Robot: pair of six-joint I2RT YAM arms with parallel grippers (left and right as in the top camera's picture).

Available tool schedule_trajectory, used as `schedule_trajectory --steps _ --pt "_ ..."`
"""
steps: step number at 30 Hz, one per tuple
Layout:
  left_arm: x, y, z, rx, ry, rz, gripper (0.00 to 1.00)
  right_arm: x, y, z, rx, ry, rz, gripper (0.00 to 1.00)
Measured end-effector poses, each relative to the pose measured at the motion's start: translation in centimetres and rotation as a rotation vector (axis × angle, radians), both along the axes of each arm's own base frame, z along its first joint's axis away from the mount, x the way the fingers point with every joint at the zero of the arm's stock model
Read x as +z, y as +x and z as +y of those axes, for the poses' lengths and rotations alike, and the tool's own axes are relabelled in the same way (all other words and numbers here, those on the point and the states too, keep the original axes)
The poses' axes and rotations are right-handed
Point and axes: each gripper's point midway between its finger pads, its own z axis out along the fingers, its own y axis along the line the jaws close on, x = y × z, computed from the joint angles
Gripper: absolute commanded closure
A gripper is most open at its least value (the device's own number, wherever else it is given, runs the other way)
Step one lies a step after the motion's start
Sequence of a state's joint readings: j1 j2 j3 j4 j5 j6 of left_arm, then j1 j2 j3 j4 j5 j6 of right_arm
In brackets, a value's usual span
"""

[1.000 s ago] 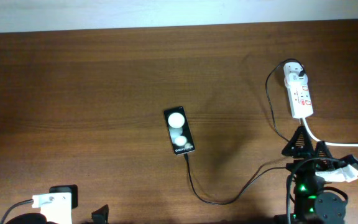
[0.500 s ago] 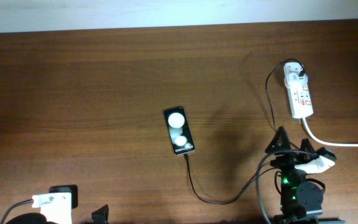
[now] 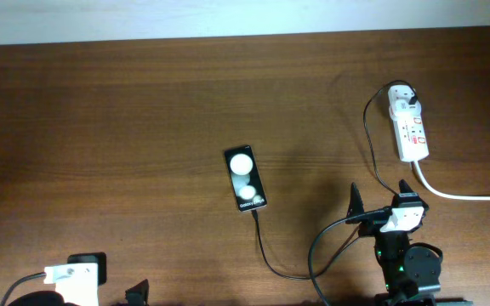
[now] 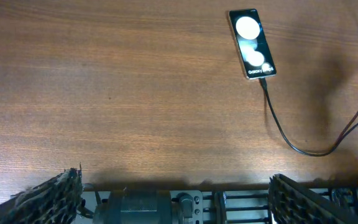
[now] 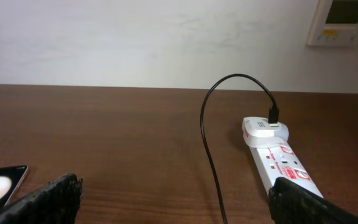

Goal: Plug charger to phone and switch on socket

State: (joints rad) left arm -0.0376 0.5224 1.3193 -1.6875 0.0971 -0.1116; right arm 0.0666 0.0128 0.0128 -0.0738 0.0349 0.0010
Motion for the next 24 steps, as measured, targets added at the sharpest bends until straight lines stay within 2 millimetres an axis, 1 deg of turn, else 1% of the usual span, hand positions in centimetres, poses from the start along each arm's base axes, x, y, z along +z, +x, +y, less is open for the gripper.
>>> schedule_trajectory --steps 15,19,21,22,24 --pt "0.0 0.0 0.0 0.0 0.0 0.0 0.01 0.0 0.0 0.0 0.0 -0.002 0.0 0.01" --pt "0.1 -0.4 0.0 -0.002 -0.003 -0.026 0.01 0.0 0.0 0.0 0.0 -0.001 0.0 0.01" --pt "0.8 -0.3 -0.2 -0.007 -0.011 -0.092 0.01 0.0 0.0 0.0 0.001 -0.001 0.0 0.01" --pt "1.7 0.0 -0.2 -0.009 -0.016 -0.159 0.01 0.0 0.0 0.0 0.002 -0.001 0.0 0.01" --pt "4.0 1.0 -0.4 -0.018 -0.029 -0.361 0.01 0.0 0.0 0.1 0.004 -0.001 0.001 0.01"
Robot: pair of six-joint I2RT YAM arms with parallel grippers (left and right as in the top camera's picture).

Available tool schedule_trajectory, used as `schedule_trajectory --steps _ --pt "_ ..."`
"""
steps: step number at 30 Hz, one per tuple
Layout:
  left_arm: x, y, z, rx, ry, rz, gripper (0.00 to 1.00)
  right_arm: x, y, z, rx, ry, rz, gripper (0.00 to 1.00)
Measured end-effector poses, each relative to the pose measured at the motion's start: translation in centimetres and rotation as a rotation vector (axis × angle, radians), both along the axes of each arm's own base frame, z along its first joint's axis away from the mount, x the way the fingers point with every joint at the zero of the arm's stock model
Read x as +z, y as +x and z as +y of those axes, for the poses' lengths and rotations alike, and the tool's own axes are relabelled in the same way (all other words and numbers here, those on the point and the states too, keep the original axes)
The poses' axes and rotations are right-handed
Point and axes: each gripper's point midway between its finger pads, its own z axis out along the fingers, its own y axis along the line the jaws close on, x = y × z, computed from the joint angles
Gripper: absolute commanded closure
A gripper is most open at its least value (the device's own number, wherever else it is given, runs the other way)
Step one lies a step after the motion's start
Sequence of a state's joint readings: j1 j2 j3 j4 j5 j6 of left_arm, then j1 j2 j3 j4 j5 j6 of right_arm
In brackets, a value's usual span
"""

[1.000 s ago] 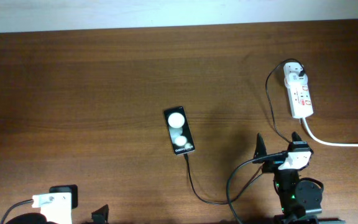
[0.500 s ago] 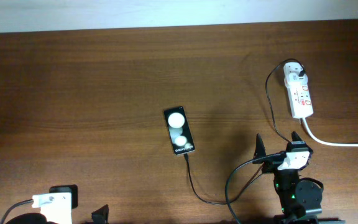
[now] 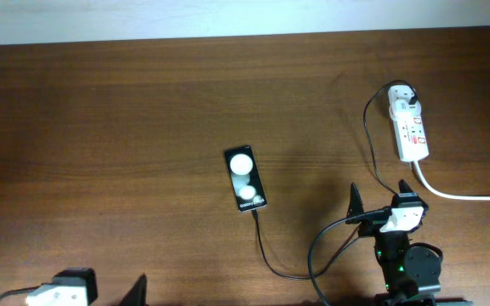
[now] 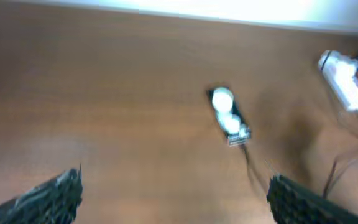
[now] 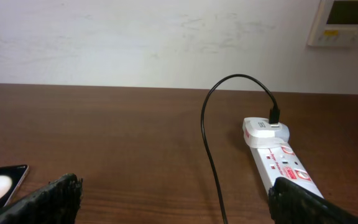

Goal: Plug charger to phone and switch on socket

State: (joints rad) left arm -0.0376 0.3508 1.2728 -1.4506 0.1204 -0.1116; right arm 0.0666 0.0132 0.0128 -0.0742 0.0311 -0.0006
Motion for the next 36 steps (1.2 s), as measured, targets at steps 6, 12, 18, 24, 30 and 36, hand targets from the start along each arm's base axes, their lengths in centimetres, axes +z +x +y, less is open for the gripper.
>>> schedule_trajectory --steps 6,12,18,24,30,36 --pt "-2.8 0.7 -0.1 -0.004 -0.007 -0.131 0.01 0.0 0.0 0.0 0.0 0.0 0.0 0.01" --pt "-5.3 7.1 -1.7 -0.078 -0.042 -0.296 0.01 0.0 0.0 0.0 0.0 0.0 0.0 0.01" --pt "-9.2 11.3 -1.7 -0.073 -0.04 -0.334 0.01 0.0 0.0 0.0 0.0 0.0 0.0 0.01" --pt "-12.0 15.3 0.0 0.033 -0.007 -0.468 0.01 0.0 0.0 0.0 0.0 0.0 0.0 0.01" --pt "-15.3 16.2 0.4 0.046 0.028 -0.457 0.01 0.0 0.0 0.0 0.0 0.0 0.0 0.01" --pt "-15.3 16.3 0.5 0.01 0.176 -0.474 0.01 0.0 0.0 0.0 0.0 0.0 0.0 0.01"
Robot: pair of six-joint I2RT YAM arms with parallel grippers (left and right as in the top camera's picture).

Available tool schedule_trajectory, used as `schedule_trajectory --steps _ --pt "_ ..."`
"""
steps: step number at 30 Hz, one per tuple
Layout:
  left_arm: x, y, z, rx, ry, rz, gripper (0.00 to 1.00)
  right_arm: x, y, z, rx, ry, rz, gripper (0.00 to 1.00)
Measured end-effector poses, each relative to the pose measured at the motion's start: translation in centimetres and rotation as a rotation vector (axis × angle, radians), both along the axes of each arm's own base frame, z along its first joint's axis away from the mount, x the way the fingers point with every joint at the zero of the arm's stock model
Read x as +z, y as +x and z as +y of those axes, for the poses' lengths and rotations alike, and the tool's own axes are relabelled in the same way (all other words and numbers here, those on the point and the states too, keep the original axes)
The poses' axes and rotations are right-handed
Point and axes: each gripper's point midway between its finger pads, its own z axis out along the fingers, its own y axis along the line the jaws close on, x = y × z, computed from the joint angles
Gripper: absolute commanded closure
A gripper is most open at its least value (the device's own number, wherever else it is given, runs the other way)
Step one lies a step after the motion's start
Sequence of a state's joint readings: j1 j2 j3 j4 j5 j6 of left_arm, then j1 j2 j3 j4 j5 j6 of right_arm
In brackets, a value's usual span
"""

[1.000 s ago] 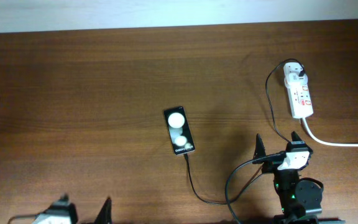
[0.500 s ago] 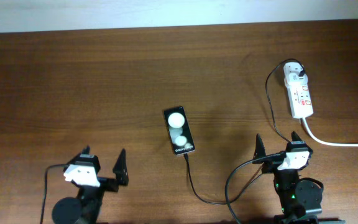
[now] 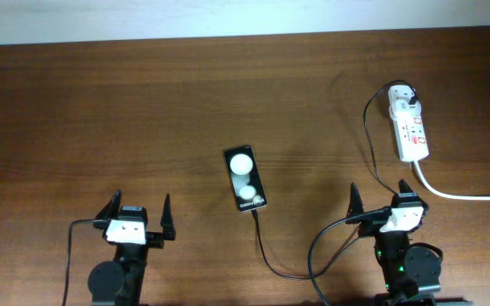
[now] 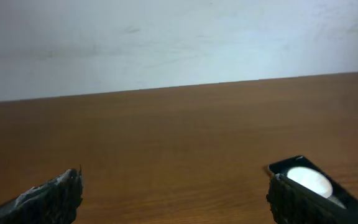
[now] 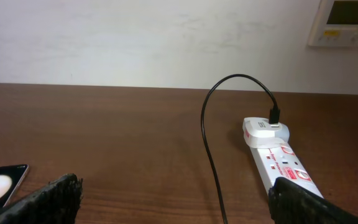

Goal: Plug charger to phone and switch on socket

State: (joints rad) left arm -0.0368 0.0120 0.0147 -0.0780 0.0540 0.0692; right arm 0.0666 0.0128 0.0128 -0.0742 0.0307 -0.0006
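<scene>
The black phone lies face up mid-table, two ceiling lights mirrored in its screen. A black cable meets its near end, loops along the front edge and climbs to the white charger plugged into the far end of the white power strip. My left gripper is open at the front left, and its view shows the phone behind the right finger. My right gripper is open at the front right, facing the strip and charger.
The strip's white mains lead runs off the right edge. A pale wall with a wall panel stands behind the table's far edge. Bare brown wood spreads left of the phone.
My left arm has moved from the bottom left corner to stand upright at the front left. Its camera now looks level across the table. Phone, cable, strip and right arm are unchanged.
At first my left arm was at the bottom left corner, its camera looking down on the phone with the cable at its end. Then it sat lower in that corner, its view blurred. Now it stands at the front left, open. The right arm stayed put throughout.
</scene>
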Motion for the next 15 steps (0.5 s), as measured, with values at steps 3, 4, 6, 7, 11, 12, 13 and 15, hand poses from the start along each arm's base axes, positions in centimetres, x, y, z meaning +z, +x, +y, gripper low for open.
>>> schedule_trajectory --steps 3,4,6,7,11,12,13,15 --pt "0.0 0.0 0.05 0.0 0.029 -0.003 0.01 0.0 0.0 -0.01 0.0 0.0 0.0 0.01" --pt "0.0 0.0 0.05 0.0 0.036 -0.003 0.01 0.0 0.0 -0.01 0.0 0.0 0.0 0.01" --pt "0.0 0.0 0.05 0.0 0.041 -0.004 0.01 0.0 0.0 0.0 0.0 0.0 0.0 0.01" --pt "0.0 0.0 0.05 -0.001 0.043 -0.004 0.01 0.0 0.0 -0.01 0.0 0.0 0.0 0.01" --pt "0.0 0.0 0.05 -0.001 0.043 -0.004 0.01 0.0 0.0 0.0 0.0 0.0 0.0 0.01" --pt "0.0 0.0 0.05 -0.001 0.043 -0.004 0.01 0.01 0.0 0.0 0.0 0.0 0.0 0.01" --pt "0.0 0.0 0.05 -0.001 0.043 -0.004 0.01 0.0 0.0 -0.01 0.0 0.0 0.0 0.01" --pt "0.0 0.0 0.05 -0.001 0.043 -0.004 0.01 0.01 0.0 0.0 0.0 0.0 0.0 0.01"
